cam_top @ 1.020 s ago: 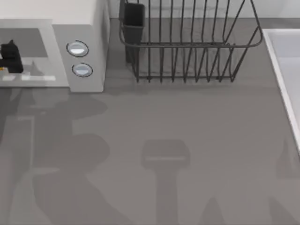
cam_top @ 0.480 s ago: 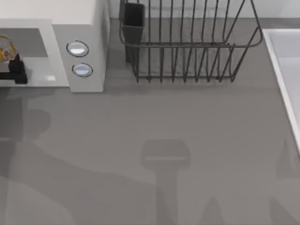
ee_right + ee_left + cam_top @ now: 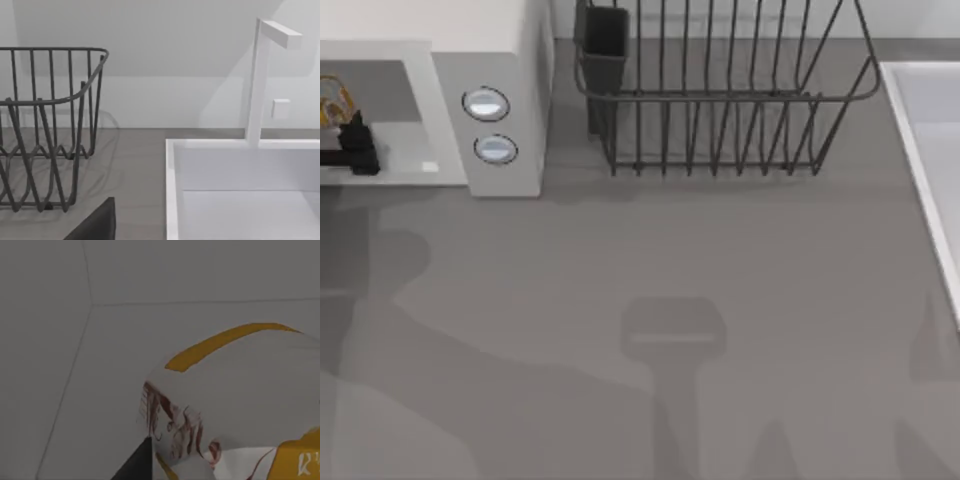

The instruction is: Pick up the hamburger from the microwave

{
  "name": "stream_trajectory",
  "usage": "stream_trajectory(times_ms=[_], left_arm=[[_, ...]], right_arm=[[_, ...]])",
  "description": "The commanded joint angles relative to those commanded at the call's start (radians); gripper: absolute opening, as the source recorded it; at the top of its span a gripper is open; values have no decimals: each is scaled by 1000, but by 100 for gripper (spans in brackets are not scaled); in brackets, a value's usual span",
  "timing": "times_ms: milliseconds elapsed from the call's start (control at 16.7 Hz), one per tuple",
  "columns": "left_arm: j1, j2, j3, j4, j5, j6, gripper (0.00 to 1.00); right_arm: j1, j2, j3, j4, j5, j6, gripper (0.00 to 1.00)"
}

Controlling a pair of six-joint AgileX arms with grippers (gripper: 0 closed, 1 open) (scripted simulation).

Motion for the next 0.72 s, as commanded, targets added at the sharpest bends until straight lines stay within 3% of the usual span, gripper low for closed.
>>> stream_trajectory(times_ms=[240,720], left_arm=[[-11,107,156,-90,-11,-4,100],[-51,404,715,-394,-52,-18,100]], right_arm=[[0,0,0,0,0,0,100],[0,0,0,0,0,0,100]])
